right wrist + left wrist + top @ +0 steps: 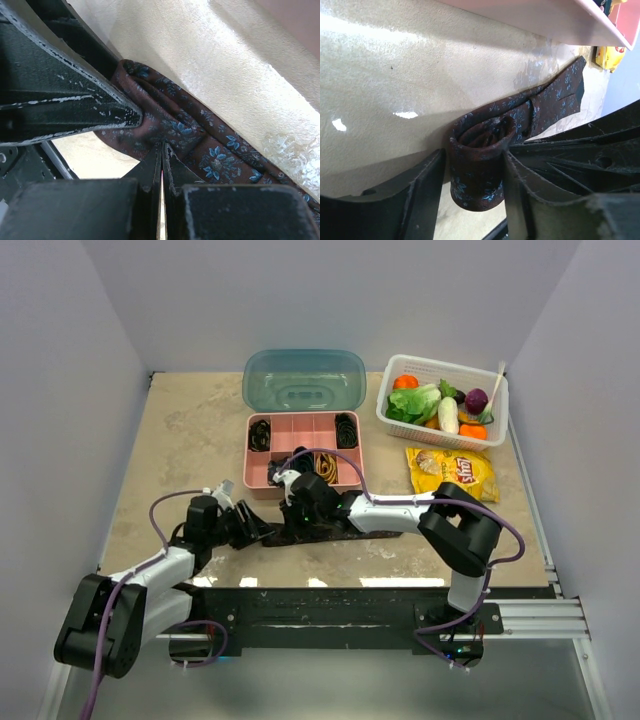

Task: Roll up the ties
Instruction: Roll the tie at the center of the board.

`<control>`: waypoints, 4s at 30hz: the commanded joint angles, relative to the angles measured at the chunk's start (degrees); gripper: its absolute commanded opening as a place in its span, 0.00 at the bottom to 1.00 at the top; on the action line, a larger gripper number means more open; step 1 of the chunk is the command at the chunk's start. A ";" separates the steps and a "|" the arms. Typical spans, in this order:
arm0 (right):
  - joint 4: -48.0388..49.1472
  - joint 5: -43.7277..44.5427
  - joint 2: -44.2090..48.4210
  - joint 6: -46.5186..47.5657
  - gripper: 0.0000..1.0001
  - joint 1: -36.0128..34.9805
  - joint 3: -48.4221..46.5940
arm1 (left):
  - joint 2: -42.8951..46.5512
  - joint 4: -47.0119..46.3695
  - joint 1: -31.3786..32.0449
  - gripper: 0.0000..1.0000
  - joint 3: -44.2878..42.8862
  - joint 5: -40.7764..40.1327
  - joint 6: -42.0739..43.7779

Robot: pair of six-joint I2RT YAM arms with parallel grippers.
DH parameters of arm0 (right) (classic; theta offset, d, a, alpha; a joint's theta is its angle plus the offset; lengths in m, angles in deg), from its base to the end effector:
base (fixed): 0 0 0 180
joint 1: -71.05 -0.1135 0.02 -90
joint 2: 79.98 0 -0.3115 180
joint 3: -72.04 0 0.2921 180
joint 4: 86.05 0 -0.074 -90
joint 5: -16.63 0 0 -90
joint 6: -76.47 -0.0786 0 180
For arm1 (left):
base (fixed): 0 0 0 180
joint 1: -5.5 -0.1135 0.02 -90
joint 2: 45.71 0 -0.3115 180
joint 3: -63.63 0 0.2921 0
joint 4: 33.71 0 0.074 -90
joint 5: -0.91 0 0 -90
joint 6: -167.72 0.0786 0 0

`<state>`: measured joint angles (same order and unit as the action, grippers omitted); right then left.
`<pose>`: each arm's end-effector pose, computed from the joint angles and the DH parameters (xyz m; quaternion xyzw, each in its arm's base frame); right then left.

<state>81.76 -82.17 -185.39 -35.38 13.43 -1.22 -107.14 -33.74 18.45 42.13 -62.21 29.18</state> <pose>0.2354 0.3937 0.1524 -0.3105 0.8654 0.3017 0.2523 0.1924 -0.0807 0.1071 -0.1756 0.8690 -0.3915 0.2463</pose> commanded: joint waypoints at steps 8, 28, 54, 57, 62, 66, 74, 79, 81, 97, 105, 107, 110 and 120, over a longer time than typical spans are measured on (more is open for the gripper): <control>-3.35 -0.08 -0.50 0.58 0.00 -0.29 -2.31 | -3.61 -11.95 0.50 0.19 1.22 2.92 1.94; -6.51 5.98 2.05 3.56 0.00 0.32 -7.23 | -2.55 25.05 6.73 0.00 -20.84 -13.95 16.10; -6.17 6.33 0.28 2.86 0.00 1.11 -11.28 | -5.90 36.04 14.29 0.00 -31.83 -26.60 16.80; -6.34 6.69 2.22 2.95 0.00 2.16 -10.23 | -6.16 38.93 15.00 0.00 -33.32 -30.47 17.16; -6.96 6.86 5.03 3.13 0.00 4.80 -8.21 | -7.74 43.34 17.02 0.00 -36.48 -37.67 17.33; -7.48 7.83 7.75 3.65 0.00 6.65 -6.45 | -9.32 47.56 18.86 0.00 -38.77 -42.95 16.54; -8.27 8.71 10.66 4.36 0.00 9.64 -2.84 | -12.57 54.67 22.82 0.00 -42.90 -53.32 14.70; -8.36 9.58 11.27 4.27 0.00 10.08 -1.88 | -15.82 57.84 25.72 0.00 -45.36 -58.23 13.03; -8.27 9.68 11.45 4.09 0.00 10.16 -1.61 | -18.19 59.51 27.47 0.00 -46.16 -60.00 12.15; -8.27 10.20 12.42 3.48 0.00 10.60 0.50 | -31.38 56.10 34.77 0.00 -48.10 -59.58 8.98; -8.10 10.03 12.33 3.39 0.00 10.69 1.03 | -31.73 49.15 34.86 0.00 -44.24 -52.90 7.40; -8.10 9.85 12.15 3.39 0.00 10.69 1.11 | -31.73 46.69 34.86 0.00 -43.53 -51.40 6.79; -7.92 9.59 12.07 3.39 0.00 10.69 1.46 | -31.82 44.58 34.86 0.00 -42.38 -49.55 5.65; -7.75 8.97 12.15 3.13 0.00 10.69 1.55 | -27.09 45.01 34.95 0.16 -41.68 -49.98 3.54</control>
<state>72.71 -72.88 -175.07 -32.08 23.88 0.20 -136.72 15.50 52.89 -0.75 -117.40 37.51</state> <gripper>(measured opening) 0.006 0.275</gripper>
